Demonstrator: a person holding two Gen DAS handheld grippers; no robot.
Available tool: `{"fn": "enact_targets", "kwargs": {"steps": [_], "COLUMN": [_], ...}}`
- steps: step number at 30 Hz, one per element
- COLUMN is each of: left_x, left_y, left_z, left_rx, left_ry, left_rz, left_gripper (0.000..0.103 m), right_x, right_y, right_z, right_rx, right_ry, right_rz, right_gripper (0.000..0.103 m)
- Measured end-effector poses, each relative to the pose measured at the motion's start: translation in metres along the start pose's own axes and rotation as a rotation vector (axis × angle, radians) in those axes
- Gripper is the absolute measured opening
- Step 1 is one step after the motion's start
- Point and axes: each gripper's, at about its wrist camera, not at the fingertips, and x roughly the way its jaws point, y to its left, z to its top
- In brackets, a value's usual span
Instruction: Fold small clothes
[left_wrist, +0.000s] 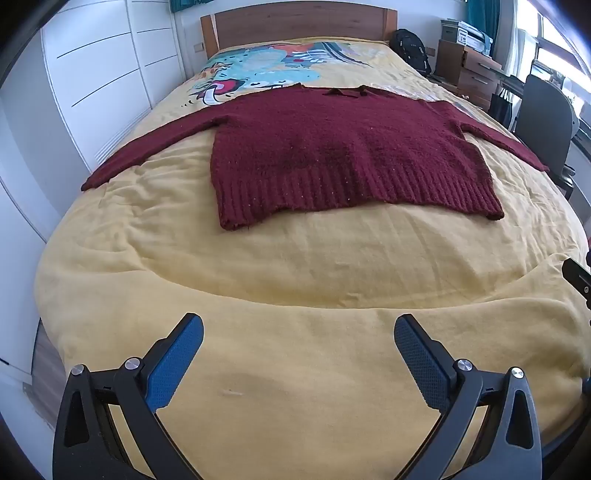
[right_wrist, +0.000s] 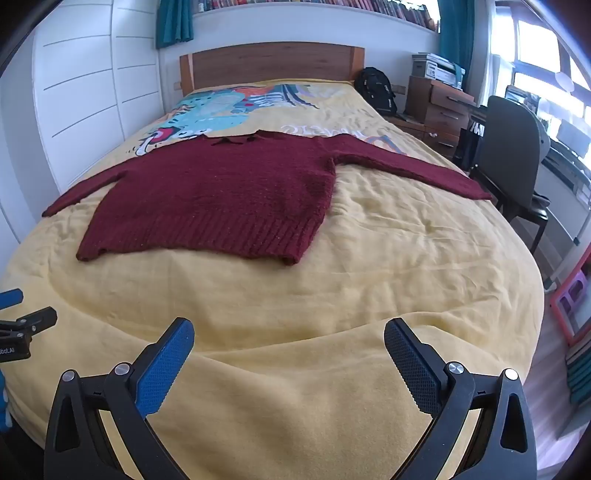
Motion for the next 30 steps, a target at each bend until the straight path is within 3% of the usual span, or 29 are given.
{"fn": "enact_targets", "kwargs": {"steps": [30], "left_x": [0.0028], "left_y": [0.0013], "left_z": [-0.0027], "left_rx": [-0.010], "left_ry": [0.010], "left_rz": [0.010], "left_gripper": [0.102], "right_x": [-0.0002], "right_y": [0.0008], "right_z": [-0.0005], "right_rx": [-0.004], "right_ry": [0.003], "right_rz": [-0.004], "right_gripper": [0.103]}}
